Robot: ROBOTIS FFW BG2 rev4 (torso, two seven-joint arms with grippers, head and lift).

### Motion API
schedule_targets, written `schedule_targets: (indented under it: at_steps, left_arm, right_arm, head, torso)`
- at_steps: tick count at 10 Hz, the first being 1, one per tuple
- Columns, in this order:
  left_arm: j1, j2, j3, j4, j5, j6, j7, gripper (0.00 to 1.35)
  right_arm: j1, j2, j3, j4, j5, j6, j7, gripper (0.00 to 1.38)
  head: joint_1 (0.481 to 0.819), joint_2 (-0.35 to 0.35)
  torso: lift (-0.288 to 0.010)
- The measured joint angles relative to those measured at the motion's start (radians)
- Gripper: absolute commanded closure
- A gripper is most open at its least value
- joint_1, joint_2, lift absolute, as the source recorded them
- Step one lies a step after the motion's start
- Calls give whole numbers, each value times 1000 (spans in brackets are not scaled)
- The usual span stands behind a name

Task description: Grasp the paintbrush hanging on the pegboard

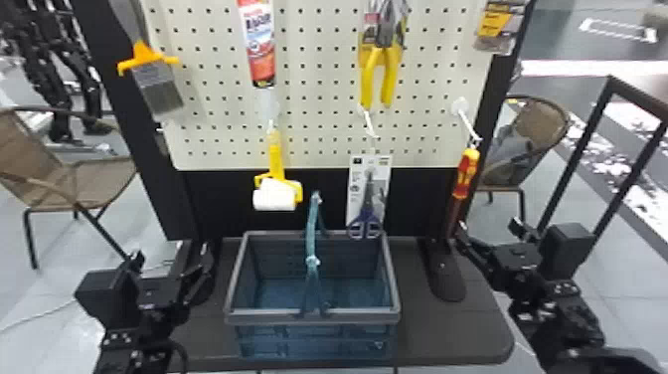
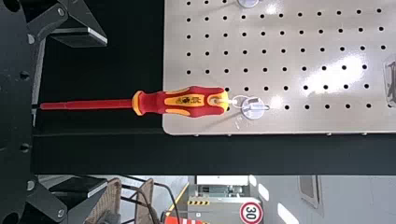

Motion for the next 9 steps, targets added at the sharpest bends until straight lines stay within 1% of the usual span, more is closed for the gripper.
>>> schedule_targets:
  at_steps: [7,8,9]
  left_arm:
    - [2,0,1,3,5,-14,2,134]
    - [3,0,-4,-9,10,-10,2,134]
    - [5,0,-4,-37,12,20,1,131]
  right_arm:
    - [3,0,0,2,2,0,0,223]
    - [3,0,0,2,2,0,1,223]
    - [3,-1,0,2,2,1,1,223]
  head:
    - [549,0]
    - [549,0]
    - [549,0]
  torso:
    - [-100]
    - [-100]
    - [-100]
